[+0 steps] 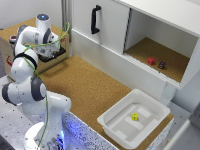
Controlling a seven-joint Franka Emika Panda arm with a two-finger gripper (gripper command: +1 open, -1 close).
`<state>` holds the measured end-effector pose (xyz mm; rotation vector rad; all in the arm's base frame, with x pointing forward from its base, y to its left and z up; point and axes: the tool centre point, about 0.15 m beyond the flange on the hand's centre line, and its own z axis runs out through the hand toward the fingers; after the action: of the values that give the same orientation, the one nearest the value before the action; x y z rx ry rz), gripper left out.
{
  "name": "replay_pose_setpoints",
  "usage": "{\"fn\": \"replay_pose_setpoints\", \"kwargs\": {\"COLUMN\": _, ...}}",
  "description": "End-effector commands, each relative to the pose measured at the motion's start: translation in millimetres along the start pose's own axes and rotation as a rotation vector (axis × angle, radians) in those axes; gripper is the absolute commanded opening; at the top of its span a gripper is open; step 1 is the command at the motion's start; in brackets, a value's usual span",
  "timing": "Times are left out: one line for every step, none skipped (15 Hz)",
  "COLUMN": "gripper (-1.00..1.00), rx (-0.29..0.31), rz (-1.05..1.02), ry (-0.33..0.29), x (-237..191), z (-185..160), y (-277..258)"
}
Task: Grasp the handle of the drawer, then open it
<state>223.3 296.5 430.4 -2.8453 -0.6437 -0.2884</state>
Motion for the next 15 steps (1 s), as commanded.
{"fn": "replay_pose_setpoints", "kwargs": {"gripper": 1.00, "rx": 0.061, "rz": -0.014, "ry": -0.047, "x": 15, "z": 8, "y": 5}}
{"fn": "replay_pose_setpoints", "kwargs": {"gripper": 1.00, "rx": 0.061, "rz": -0.014, "ry": -0.047, "x": 15, "z": 8, "y": 5}}
{"fn": "replay_pose_setpoints", "kwargs": {"gripper": 1.00, "rx": 0.061, "rz": -0.014, "ry": -0.047, "x": 15, "z": 8, "y": 5}}
{"fn": "replay_pose_setpoints", "kwargs": {"gripper": 1.00, "rx": 0.061, "rz": -0.014, "ry": -0.047, "x": 15, "z": 8, "y": 5}}
{"fn": "replay_pose_setpoints", "kwargs": {"gripper": 1.00, "rx": 0.001, "rz": 0.003, "ry": -0.008, "x": 2, "z": 4, "y": 2}}
{"fn": "replay_pose_setpoints", "kwargs": {"gripper": 1.00, "rx": 0.005, "rz": 0.031, "ry": -0.095, "x": 15, "z": 10, "y": 4}}
{"fn": "replay_pose_setpoints", "kwargs": {"gripper": 1.00, "rx": 0.032, "rz": 0.090, "ry": -0.175, "x": 27, "z": 17, "y": 12}}
{"fn": "replay_pose_setpoints", "kwargs": {"gripper": 1.00, "rx": 0.065, "rz": 0.124, "ry": -0.239, "x": 37, "z": 24, "y": 19}}
{"fn": "replay_pose_setpoints", "kwargs": {"gripper": 1.00, "rx": 0.039, "rz": 0.186, "ry": -0.263, "x": 47, "z": 32, "y": 26}}
{"fn": "replay_pose_setpoints", "kwargs": {"gripper": 1.00, "rx": 0.081, "rz": 0.223, "ry": -0.293, "x": 60, "z": 36, "y": 36}}
{"fn": "replay_pose_setpoints", "kwargs": {"gripper": 1.00, "rx": 0.081, "rz": 0.249, "ry": -0.306, "x": 71, "z": 38, "y": 40}}
{"fn": "replay_pose_setpoints", "kwargs": {"gripper": 1.00, "rx": 0.060, "rz": 0.267, "ry": -0.293, "x": 82, "z": 35, "y": 40}}
{"fn": "replay_pose_setpoints", "kwargs": {"gripper": 1.00, "rx": 0.052, "rz": 0.264, "ry": -0.290, "x": 93, "z": 35, "y": 39}}
{"fn": "replay_pose_setpoints", "kwargs": {"gripper": 1.00, "rx": 0.052, "rz": 0.271, "ry": -0.305, "x": 101, "z": 37, "y": 36}}
{"fn": "replay_pose_setpoints", "kwargs": {"gripper": 1.00, "rx": 0.029, "rz": 0.277, "ry": -0.313, "x": 107, "z": 42, "y": 32}}
